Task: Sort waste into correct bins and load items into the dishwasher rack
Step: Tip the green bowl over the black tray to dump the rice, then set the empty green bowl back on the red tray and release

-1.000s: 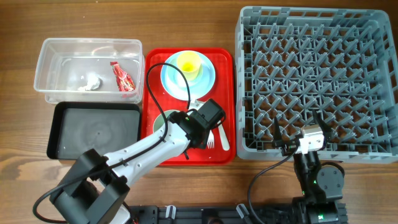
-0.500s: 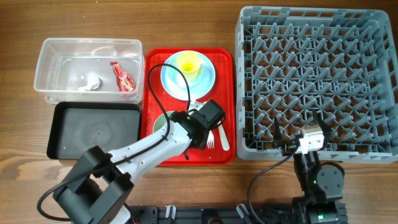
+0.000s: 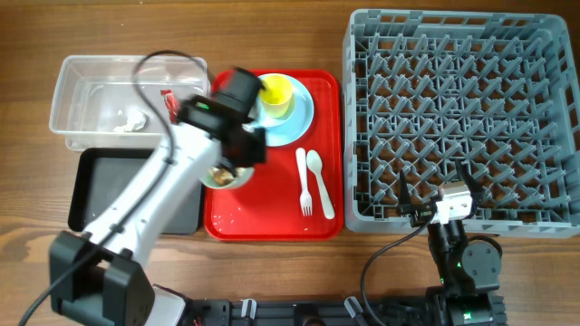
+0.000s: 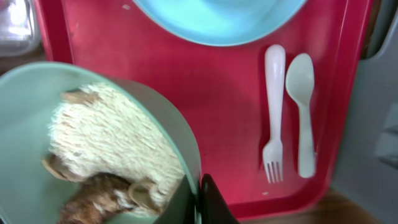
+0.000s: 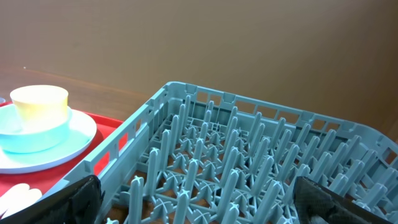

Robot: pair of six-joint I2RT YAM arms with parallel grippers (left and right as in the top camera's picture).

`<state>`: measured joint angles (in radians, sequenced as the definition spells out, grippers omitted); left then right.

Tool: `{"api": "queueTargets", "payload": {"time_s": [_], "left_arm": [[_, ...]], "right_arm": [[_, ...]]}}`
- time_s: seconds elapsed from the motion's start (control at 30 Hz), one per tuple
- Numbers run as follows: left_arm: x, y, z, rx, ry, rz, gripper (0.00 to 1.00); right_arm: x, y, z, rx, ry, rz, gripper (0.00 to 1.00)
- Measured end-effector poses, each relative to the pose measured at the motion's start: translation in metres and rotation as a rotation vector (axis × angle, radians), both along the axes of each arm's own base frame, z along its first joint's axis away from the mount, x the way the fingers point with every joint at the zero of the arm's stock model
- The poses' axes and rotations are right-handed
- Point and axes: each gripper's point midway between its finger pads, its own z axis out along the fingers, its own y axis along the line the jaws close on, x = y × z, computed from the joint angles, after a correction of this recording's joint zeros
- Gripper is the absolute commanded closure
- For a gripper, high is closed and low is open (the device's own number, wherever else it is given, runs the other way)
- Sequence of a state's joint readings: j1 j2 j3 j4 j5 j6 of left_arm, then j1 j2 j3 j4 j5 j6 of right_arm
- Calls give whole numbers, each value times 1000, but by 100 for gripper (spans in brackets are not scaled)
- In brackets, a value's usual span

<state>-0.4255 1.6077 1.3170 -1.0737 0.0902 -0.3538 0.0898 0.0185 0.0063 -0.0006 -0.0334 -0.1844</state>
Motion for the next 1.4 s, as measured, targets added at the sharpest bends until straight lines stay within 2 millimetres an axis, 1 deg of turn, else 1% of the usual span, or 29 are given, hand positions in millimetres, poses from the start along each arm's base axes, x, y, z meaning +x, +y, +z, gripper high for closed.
{"api": "queueTargets", "payload": {"time_s": [0.03, 0.07, 0.1, 0.2, 0.27, 0.3, 0.33, 0.37, 0.43, 0.5, 0.53, 0.6, 0.67, 0.7, 0.77, 0.8, 0.83, 0.9, 0.93, 1.0, 1.07, 1.13, 1.2, 1.4], "left_arm": [[4, 10, 1, -47, 22, 29, 96], [7, 23, 4, -144, 59, 57, 96], [11, 38, 7, -206, 75, 94, 96], [25, 94, 14, -321, 69, 263, 96], [33, 115, 14, -389, 31, 329, 96], [33, 123, 9, -427, 27, 363, 96], [34, 127, 6, -448, 21, 378, 96], [38, 128, 4, -503, -6, 385, 96], [37, 134, -2, -612, -25, 421, 96], [34, 141, -4, -734, -42, 460, 96], [32, 145, -4, -768, -50, 479, 96], [24, 158, -3, -873, -67, 532, 96], [18, 164, 8, -1003, -108, 543, 96], [16, 164, 18, -1094, -141, 537, 96], [11, 173, 24, -1163, -186, 553, 96], [6, 183, 28, -1214, -236, 570, 96], [3, 191, 29, -1230, -272, 587, 96], [-1, 202, 30, -1244, -315, 609, 96], [-7, 215, 27, -1248, -354, 655, 96], [-13, 227, 26, -1254, -396, 691, 96], [-16, 235, 29, -1280, -427, 715, 96], [-17, 234, 33, -1295, -443, 706, 96], [-21, 228, 38, -1342, -422, 726, 96], [-21, 228, 42, -1349, -459, 699, 96]], "right_arm": [[0, 0, 0, 0, 0, 0, 0], [0, 0, 0, 0, 0, 0, 0], [0, 0, 0, 0, 0, 0, 0], [0, 0, 0, 0, 0, 0, 0], [0, 0, 0, 0, 0, 0, 0], [0, 0, 0, 0, 0, 0, 0], [0, 0, 0, 0, 0, 0, 0], [0, 0, 0, 0, 0, 0, 0], [0, 0, 0, 0, 0, 0, 0], [0, 0, 0, 0, 0, 0, 0], [0, 0, 0, 0, 0, 0, 0], [0, 0, 0, 0, 0, 0, 0], [0, 0, 0, 0, 0, 0, 0], [0, 0, 0, 0, 0, 0, 0], [0, 0, 0, 0, 0, 0, 0], [0, 0, 0, 0, 0, 0, 0], [0, 0, 0, 0, 0, 0, 0], [0, 0, 0, 0, 0, 0, 0], [0, 0, 0, 0, 0, 0, 0], [0, 0, 0, 0, 0, 0, 0], [0, 0, 0, 0, 0, 0, 0], [0, 0, 0, 0, 0, 0, 0], [0, 0, 0, 0, 0, 0, 0], [0, 0, 0, 0, 0, 0, 0]]}}
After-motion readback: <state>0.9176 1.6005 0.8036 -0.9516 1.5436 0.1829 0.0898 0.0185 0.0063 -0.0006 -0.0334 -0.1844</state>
